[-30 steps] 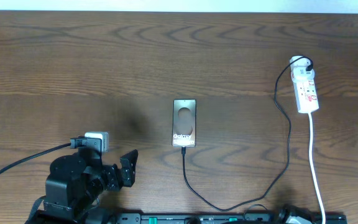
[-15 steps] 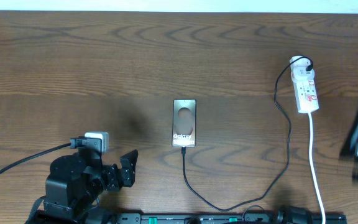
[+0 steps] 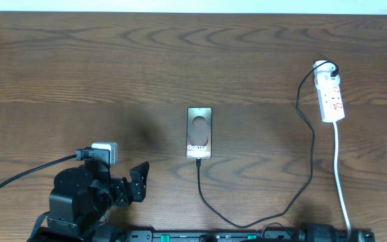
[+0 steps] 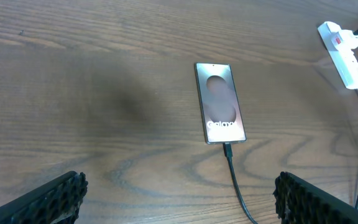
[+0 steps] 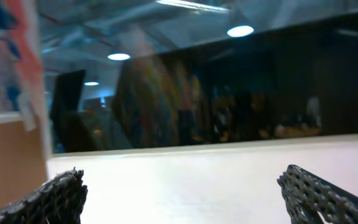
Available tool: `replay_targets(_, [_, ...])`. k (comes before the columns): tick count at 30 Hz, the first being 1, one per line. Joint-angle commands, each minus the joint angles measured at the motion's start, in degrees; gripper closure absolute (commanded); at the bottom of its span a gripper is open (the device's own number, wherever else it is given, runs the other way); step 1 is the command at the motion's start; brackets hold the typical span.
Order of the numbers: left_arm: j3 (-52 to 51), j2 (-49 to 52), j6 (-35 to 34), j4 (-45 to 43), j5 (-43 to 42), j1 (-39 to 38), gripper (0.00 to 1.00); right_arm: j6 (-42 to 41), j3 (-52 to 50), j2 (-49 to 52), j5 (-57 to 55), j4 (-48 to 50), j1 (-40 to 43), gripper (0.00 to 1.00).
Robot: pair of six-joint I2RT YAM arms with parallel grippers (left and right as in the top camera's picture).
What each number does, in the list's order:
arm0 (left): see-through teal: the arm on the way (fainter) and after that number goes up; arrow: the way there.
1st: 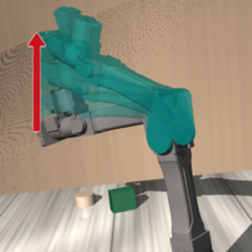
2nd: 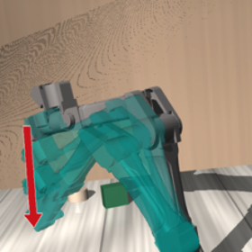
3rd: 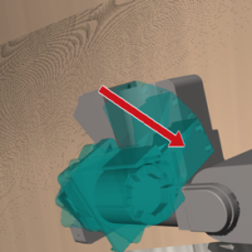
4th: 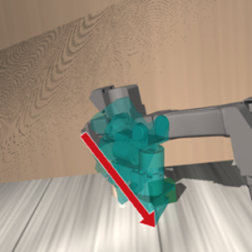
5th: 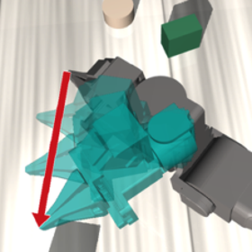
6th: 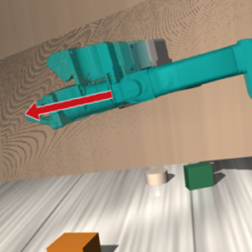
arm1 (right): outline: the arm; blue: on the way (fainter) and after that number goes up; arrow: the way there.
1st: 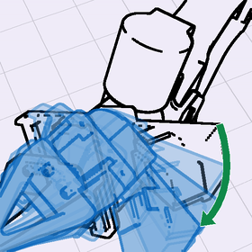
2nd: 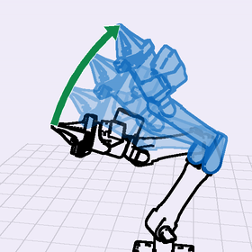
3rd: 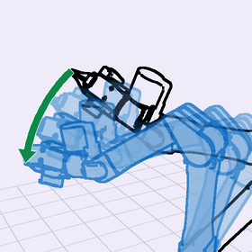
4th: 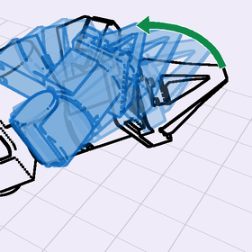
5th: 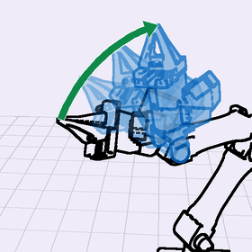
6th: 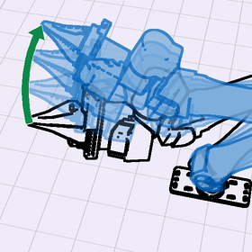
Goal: Plug charger to phone and switch on socket
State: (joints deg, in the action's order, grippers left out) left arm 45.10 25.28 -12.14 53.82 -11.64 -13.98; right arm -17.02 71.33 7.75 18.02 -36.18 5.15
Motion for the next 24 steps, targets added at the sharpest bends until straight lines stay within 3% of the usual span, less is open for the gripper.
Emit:
replay_targets(1, [0.02, -0.24, 0.52, 0.15, 0.57, 0.20, 0.02, 4.63, 0.00, -4.72, 0.31, 0.11, -1.03, 0.01])
replay_targets(6, [0.02, -0.24, 0.50, 0.15, 0.57, 0.20, 0.02, 7.06, 3.72, -7.21, -1.86, -4.57, -1.07, 0.01])
replay_targets(24, [0.02, -0.24, 0.52, 0.15, 0.57, 0.20, 0.02, 6.84, 5.03, -7.30, -11.32, -4.35, 3.15, 0.01])
